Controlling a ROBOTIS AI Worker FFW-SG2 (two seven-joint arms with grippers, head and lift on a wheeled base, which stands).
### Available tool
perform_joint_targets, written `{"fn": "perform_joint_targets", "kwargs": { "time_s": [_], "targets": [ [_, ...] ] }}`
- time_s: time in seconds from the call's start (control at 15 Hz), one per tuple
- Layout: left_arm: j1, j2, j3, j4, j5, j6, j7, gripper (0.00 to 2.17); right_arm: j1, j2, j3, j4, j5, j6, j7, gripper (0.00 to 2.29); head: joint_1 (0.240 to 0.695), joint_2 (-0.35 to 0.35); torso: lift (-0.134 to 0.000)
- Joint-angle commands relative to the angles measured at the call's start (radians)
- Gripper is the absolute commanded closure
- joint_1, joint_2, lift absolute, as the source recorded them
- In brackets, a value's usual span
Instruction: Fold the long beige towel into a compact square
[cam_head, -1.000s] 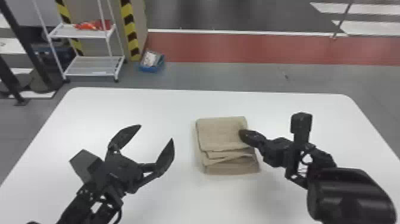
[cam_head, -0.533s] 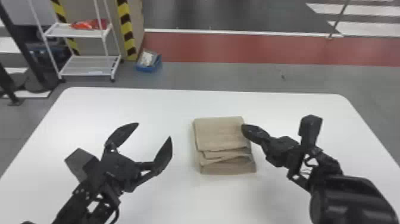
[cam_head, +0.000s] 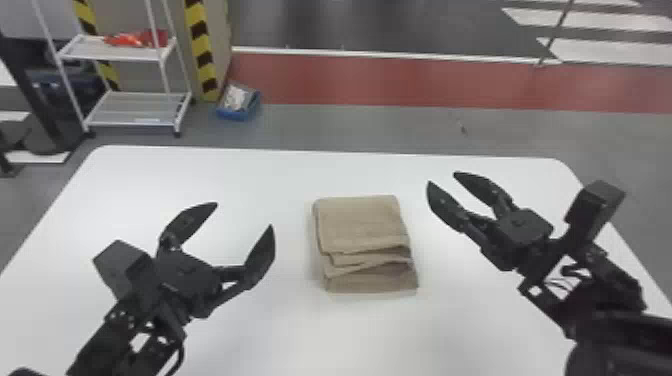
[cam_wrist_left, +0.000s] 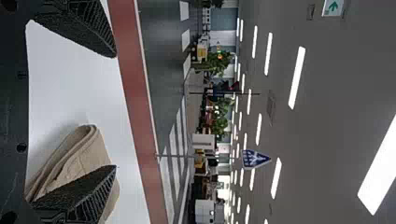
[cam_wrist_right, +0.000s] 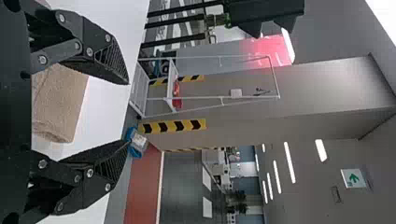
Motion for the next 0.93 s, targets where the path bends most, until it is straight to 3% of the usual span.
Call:
{"fn": "perform_joint_targets", "kwargs": {
  "time_s": [0.0, 0.2, 0.33, 0.47, 0.67, 0.87],
  "targets": [
    [0.004, -0.007, 0.009, -0.033, -0.049, 0.007, 0.054, 0.03, 0.064, 0.001, -0.042, -0.098, -0.009, 0.067, -0.031, 0.07, 0.695, -0.093, -0.124],
    [0.010, -0.057, 0.052, -0.075, -0.087, 0.037, 0.087, 0.03, 0.176, 0.001, -0.052, -0.132, -0.085, 0.000, -0.080, 0.07, 0.695, -0.120, -0.124],
    [0.008, -0.063, 0.105, -0.093, -0.100, 0.108, 0.087, 0.03, 0.265, 0.001, -0.065, -0.158, -0.160, -0.077, -0.132, 0.07, 0.695, -0.122, -0.124],
    [0.018, -0.083, 0.153, -0.130, -0.104, 0.172, 0.100, 0.03, 0.312, 0.001, -0.064, -0.190, -0.174, -0.089, -0.174, 0.07, 0.695, -0.111, -0.124],
    [0.054, -0.134, 0.205, -0.133, -0.106, 0.197, 0.121, 0.03, 0.352, 0.001, -0.007, -0.234, -0.155, -0.092, -0.184, 0.07, 0.695, -0.067, -0.124],
    [0.082, -0.122, 0.223, -0.144, -0.118, 0.194, 0.135, 0.03, 0.390, 0.001, -0.001, -0.262, -0.154, -0.117, -0.226, 0.07, 0.695, -0.023, -0.124]
  ]
}}
